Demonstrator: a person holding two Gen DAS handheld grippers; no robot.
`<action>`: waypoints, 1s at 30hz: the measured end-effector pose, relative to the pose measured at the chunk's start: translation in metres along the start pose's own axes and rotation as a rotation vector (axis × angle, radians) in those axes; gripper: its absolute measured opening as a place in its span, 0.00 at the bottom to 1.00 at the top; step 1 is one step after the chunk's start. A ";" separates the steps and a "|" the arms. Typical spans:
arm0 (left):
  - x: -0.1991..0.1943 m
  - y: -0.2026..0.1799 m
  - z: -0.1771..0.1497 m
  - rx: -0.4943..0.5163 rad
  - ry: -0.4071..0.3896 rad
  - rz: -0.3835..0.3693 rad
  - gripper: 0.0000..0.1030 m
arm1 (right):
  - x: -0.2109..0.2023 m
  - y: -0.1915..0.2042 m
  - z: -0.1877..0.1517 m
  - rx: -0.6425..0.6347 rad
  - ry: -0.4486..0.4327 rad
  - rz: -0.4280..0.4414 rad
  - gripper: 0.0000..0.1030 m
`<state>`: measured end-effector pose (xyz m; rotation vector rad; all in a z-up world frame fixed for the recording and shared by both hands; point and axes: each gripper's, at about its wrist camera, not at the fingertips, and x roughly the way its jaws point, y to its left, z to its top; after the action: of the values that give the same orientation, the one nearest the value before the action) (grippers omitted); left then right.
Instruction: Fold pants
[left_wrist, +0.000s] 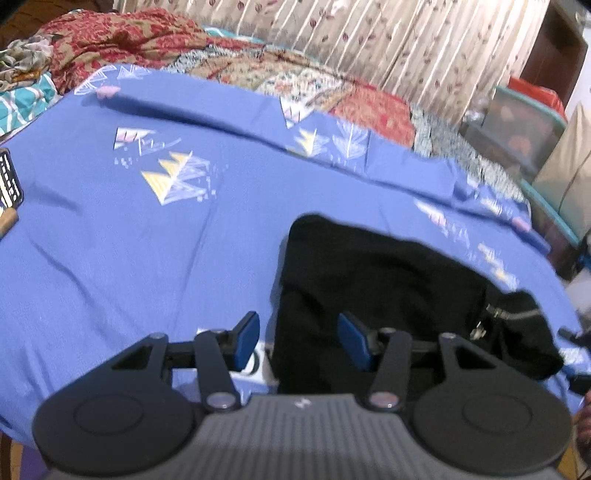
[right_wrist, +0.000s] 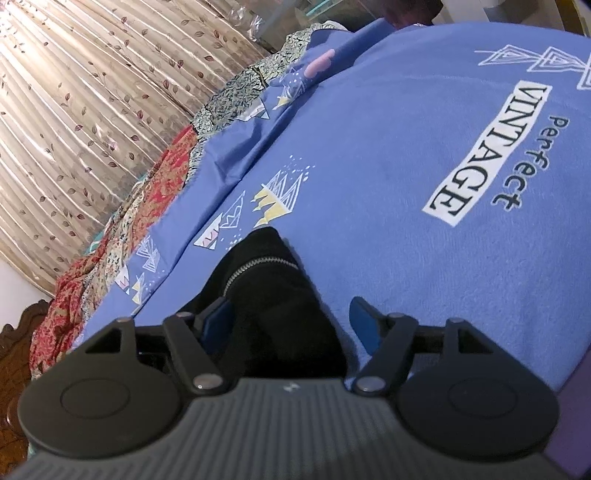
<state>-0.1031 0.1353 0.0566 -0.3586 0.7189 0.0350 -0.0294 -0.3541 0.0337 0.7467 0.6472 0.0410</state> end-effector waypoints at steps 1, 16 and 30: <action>-0.002 -0.002 0.003 -0.002 -0.007 -0.007 0.47 | 0.000 -0.001 0.000 0.003 -0.002 -0.003 0.73; 0.010 -0.033 0.020 0.034 0.004 -0.115 0.46 | 0.016 0.082 -0.015 -0.306 0.101 0.084 0.20; 0.009 0.045 0.012 -0.252 0.023 -0.115 0.46 | 0.060 0.274 -0.198 -0.997 0.370 0.422 0.20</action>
<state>-0.0955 0.1805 0.0453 -0.6417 0.7166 0.0125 -0.0404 -0.0127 0.0689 -0.1166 0.7041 0.8460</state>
